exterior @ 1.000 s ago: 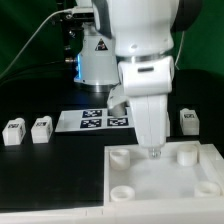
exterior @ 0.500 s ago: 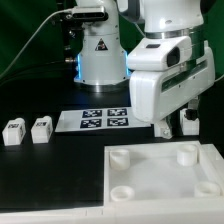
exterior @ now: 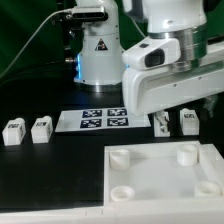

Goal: Assemble one leg

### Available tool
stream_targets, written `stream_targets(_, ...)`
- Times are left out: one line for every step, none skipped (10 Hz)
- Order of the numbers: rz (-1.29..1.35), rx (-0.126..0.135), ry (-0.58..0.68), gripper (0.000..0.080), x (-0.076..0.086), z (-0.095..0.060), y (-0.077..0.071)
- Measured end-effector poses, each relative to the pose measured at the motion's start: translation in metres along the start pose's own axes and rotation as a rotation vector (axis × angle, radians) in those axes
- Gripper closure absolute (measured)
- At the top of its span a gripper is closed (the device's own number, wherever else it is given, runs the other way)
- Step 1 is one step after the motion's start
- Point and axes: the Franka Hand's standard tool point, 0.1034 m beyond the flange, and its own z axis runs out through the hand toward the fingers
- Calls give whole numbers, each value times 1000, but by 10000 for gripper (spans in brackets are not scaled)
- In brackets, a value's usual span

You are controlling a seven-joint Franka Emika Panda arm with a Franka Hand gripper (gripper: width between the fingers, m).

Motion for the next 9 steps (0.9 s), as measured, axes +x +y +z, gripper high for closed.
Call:
stream_targets(64, 4, 7, 151, -4, 3, -7)
stream_targets(60, 5, 11, 151, -5, 7, -5)
stream_targets(58, 3, -17, 151, -6, 6, -4)
stream_targets(57, 4, -8, 151, -4, 6, -5)
stream_targets(62, 3, -19, 151, -6, 7, -5)
stream_targets(109, 3, -168, 151, -18, 8, -8)
stream_targets(135, 17, -251, 151, -16, 7, -12)
stream_targets(137, 16, -377, 151, -25, 5, -14)
stream_targets(153, 28, -440, 151, -24, 5, -14)
